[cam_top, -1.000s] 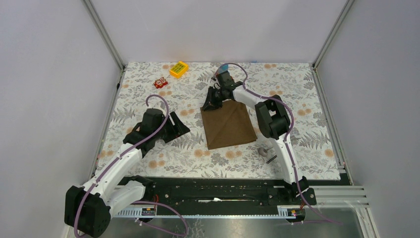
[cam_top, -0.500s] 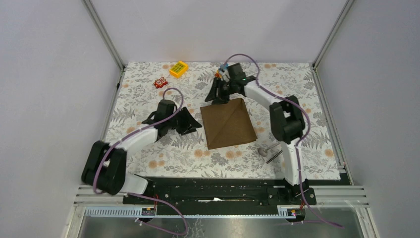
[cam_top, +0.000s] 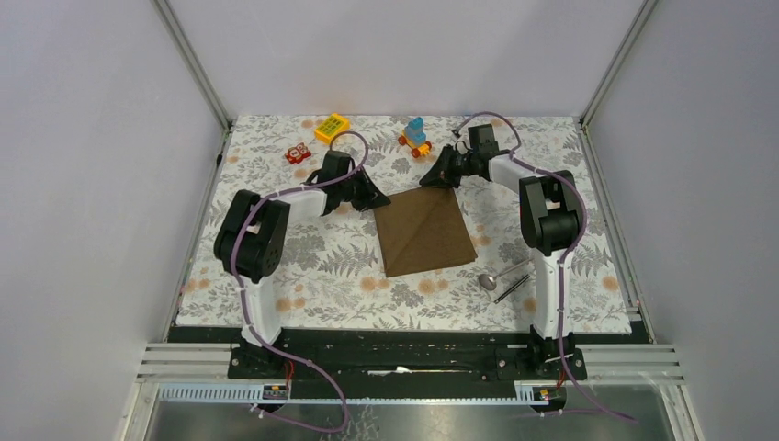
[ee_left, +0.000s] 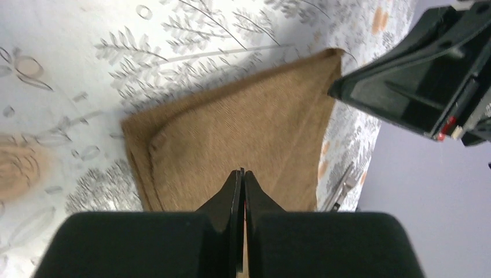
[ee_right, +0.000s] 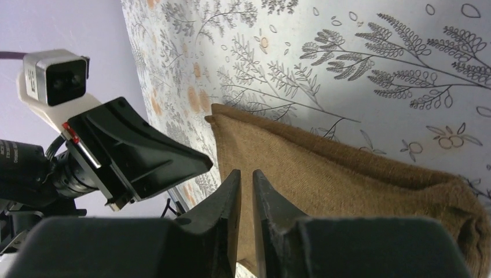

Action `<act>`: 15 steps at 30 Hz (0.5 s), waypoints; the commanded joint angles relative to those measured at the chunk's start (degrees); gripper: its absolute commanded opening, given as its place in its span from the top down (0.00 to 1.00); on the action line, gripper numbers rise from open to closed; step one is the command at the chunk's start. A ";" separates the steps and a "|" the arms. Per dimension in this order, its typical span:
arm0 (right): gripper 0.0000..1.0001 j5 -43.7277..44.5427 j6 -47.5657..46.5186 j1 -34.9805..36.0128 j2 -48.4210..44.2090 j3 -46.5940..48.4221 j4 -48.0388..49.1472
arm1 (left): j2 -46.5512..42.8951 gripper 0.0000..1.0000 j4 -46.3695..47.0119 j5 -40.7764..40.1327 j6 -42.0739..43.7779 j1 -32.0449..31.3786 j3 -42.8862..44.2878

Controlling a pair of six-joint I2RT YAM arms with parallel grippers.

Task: Fold the napkin into a case and place the utensils inside
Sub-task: Smooth out the upper triangle-folded napkin at the center of the board.

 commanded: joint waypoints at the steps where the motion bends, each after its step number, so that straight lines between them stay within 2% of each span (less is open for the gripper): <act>1: 0.81 -2.45 0.73 0.43 2.30 3.28 2.61 | 4.89 1.00 1.42 -0.97 1.89 1.15 4.18; 7: 0.82 -0.73 -0.54 -1.80 3.78 2.43 2.66 | 8.27 1.00 3.06 -1.16 1.81 2.18 4.23; 15: 0.82 0.05 -2.39 -6.25 7.06 0.29 3.77 | 9.40 1.00 7.70 -0.56 -0.38 2.76 -0.83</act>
